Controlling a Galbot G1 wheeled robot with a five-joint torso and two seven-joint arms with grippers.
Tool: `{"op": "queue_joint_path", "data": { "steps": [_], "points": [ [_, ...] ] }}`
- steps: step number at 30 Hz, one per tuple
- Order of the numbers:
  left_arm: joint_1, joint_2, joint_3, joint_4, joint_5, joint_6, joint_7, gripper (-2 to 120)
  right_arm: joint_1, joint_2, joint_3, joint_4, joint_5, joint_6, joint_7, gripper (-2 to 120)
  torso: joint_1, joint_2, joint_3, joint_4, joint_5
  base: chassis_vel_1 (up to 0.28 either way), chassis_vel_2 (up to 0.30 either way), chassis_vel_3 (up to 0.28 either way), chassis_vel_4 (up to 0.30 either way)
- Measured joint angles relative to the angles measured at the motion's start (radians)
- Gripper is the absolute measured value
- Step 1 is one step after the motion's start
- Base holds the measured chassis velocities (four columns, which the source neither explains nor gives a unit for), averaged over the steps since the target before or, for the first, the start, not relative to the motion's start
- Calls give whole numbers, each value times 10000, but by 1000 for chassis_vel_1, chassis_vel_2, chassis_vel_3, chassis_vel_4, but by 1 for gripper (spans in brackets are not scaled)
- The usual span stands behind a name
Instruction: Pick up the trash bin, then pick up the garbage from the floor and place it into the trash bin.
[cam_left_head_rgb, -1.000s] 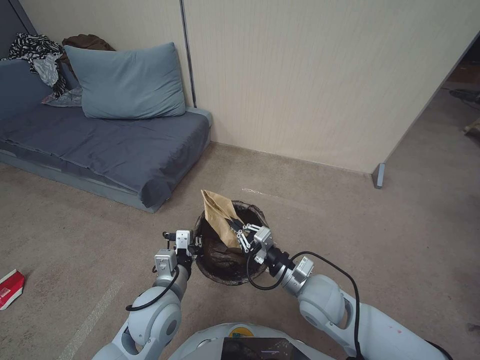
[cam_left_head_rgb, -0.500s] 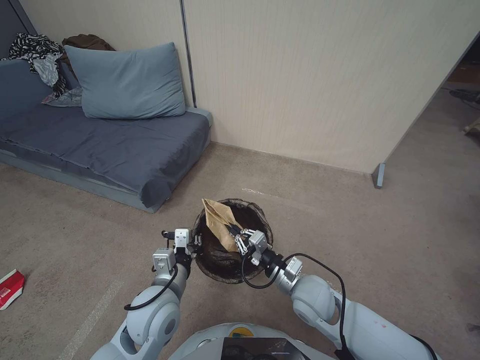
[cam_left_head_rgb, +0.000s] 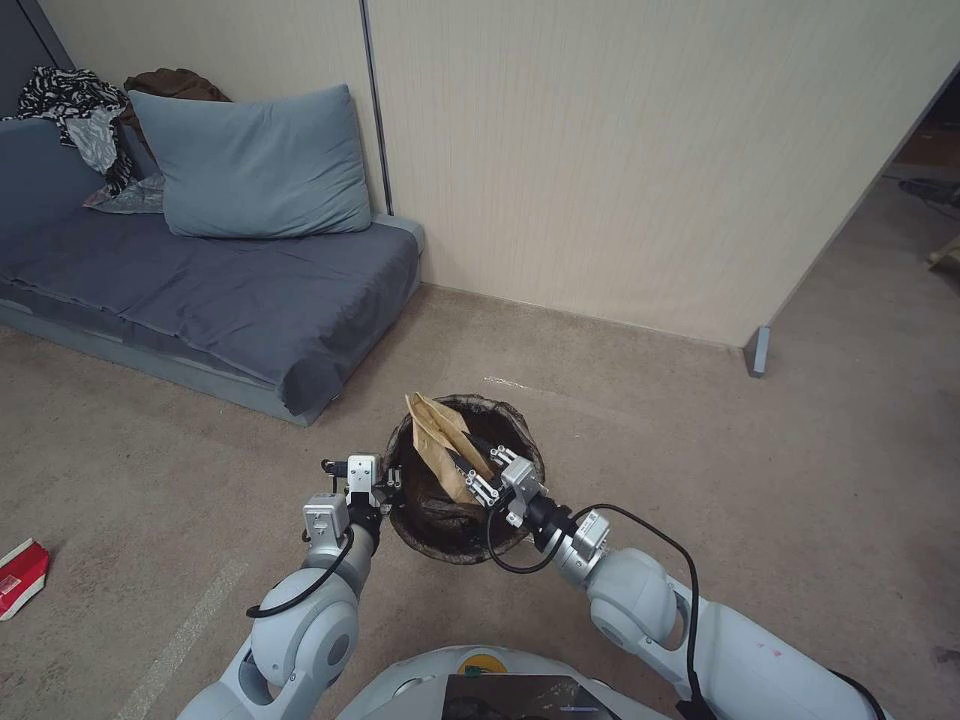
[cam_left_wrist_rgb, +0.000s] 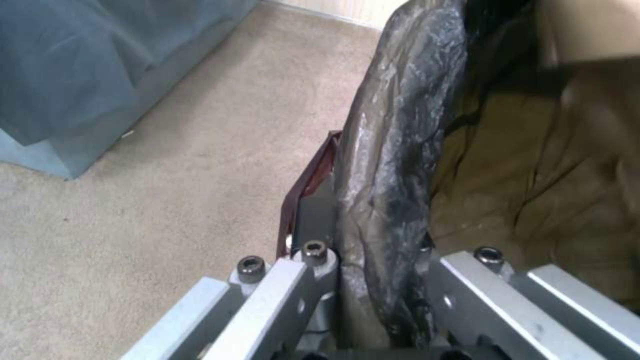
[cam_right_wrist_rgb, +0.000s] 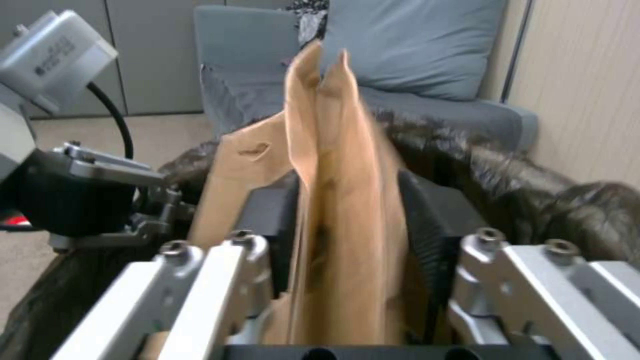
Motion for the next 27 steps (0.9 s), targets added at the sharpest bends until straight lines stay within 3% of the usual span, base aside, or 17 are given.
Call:
{"op": "queue_joint_path", "data": {
  "steps": [14, 21, 24, 25, 27],
  "points": [
    [-96, 32, -36, 93, -99, 24, -19, 4, -134, -101, 197, 513, 110, 8, -18, 96, 0, 0, 0, 1, 0, 0, 0, 0, 0],
    [-120, 19, -48, 145, -112, 24, -24, 4, -385, -196, 930, 1250, 377, 54, -58, 100, 0, 0, 0, 2, 0, 0, 0, 0, 0],
    [-112, -3, -48, 154, -110, 22, -25, 4, -985, -198, 2329, 1813, 667, -52, 137, 100, 0, 0, -1, 1, 0, 0, 0, 0, 0],
    [-112, -3, -48, 154, -110, 22, -25, 4, -985, -198, 2329, 1813, 667, -52, 137, 100, 0, 0, -1, 1, 0, 0, 0, 0, 0],
    [-98, -5, -39, 156, -101, 13, -21, 4, -1558, -122, 3518, 2127, 804, -258, 533, 100, 0, 0, 0, -2, 1, 0, 0, 0, 0]
  ]
}}
